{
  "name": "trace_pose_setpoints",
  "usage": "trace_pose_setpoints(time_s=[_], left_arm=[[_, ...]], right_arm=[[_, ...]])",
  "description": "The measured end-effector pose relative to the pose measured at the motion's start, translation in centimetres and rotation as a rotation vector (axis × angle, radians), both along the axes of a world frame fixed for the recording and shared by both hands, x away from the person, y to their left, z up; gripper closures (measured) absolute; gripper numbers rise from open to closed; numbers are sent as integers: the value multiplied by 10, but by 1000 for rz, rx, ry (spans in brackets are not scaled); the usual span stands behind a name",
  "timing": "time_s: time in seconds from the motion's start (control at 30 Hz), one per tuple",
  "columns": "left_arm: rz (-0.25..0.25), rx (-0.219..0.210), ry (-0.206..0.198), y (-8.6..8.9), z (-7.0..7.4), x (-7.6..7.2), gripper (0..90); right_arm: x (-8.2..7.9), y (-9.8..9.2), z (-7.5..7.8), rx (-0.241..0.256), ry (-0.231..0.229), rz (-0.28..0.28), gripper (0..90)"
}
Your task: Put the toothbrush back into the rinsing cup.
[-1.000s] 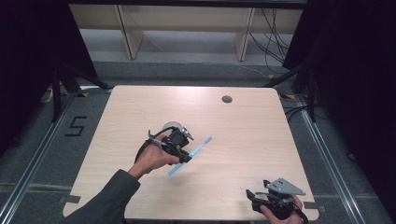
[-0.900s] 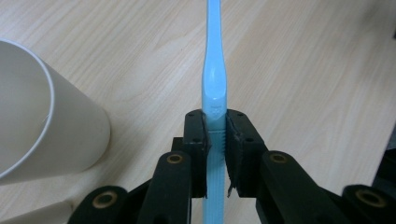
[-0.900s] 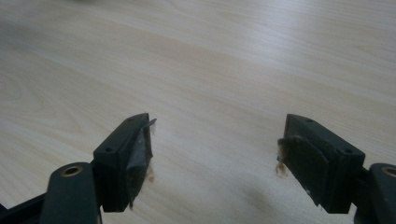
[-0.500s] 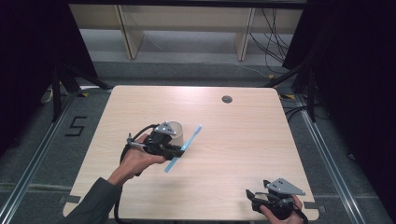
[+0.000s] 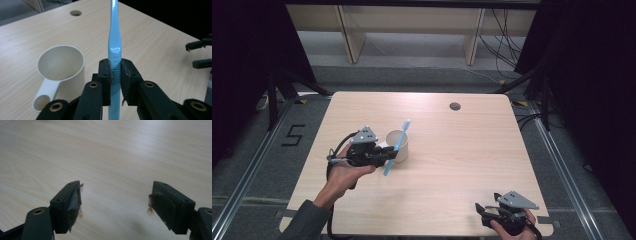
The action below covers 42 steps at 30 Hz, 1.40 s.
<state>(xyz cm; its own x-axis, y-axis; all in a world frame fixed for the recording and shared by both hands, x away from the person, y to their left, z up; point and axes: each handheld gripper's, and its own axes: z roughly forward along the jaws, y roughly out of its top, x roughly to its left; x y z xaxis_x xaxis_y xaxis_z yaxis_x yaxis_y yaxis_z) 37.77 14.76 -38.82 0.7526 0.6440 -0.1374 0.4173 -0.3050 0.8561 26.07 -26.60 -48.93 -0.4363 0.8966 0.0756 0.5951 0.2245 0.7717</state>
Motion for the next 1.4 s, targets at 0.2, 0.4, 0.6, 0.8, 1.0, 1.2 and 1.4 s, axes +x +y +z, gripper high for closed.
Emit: trace_pose_setpoints(time_s=[0.2, 0.4, 0.6, 0.8, 1.0, 1.2, 1.4], left_arm=[[30, -45, -24, 14, -3, -2, 785], [57, -57, -45, 22, -6, -3, 785], [81, -97, -89, 27, -11, -4, 785], [94, -141, -122, 30, -16, -2, 785], [127, -190, -163, 35, -23, 0, 785], [184, -222, -207, 42, -32, 5, 785], [219, -253, -246, 49, -37, 10, 785]], right_arm=[[0, 0, 0, -5, 1, 0, 253], [1, -1, -1, -18, -8, 9, 253], [0, 0, -1, -4, 11, 1, 253], [0, 0, -1, -16, -10, 14, 253], [1, -1, 0, -27, -20, 16, 253], [1, -1, -1, -24, -16, 18, 252], [2, -1, -1, -24, -5, 29, 253]])
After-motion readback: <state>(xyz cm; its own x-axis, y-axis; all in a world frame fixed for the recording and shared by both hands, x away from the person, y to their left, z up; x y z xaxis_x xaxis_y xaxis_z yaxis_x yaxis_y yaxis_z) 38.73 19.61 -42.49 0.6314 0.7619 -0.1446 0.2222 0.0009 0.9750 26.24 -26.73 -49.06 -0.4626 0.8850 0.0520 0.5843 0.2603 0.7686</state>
